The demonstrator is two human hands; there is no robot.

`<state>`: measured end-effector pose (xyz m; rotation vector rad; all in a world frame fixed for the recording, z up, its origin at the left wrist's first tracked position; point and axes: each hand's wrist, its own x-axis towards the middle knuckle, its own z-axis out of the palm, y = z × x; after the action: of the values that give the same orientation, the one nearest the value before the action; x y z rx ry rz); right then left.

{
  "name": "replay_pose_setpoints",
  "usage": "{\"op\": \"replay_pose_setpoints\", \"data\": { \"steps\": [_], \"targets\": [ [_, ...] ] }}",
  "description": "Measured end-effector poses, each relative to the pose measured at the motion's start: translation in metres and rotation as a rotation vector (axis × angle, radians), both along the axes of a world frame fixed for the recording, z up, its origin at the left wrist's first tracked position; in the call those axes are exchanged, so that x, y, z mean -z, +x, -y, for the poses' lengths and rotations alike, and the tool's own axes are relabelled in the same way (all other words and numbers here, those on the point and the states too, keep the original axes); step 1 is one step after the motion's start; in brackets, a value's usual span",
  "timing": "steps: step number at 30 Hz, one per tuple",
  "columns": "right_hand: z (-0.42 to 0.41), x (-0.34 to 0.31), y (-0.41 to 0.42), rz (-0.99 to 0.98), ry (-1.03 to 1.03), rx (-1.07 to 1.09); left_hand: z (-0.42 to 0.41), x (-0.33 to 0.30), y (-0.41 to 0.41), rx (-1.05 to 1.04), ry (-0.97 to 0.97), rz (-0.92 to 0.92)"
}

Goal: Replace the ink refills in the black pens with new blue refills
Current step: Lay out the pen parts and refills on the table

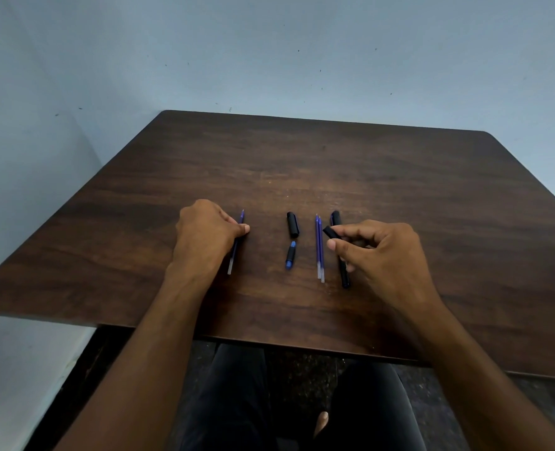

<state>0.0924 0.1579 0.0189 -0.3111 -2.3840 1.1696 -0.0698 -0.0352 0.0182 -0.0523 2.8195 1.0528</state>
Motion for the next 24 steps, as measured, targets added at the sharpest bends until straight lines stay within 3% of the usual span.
{"op": "replay_pose_setpoints", "data": {
  "steps": [24],
  "targets": [
    [0.0005,-0.0023,0.0015,0.024,-0.014,0.004,0.0019,0.0068,-0.0038,0.014,0.028,-0.022]
  ]
}}
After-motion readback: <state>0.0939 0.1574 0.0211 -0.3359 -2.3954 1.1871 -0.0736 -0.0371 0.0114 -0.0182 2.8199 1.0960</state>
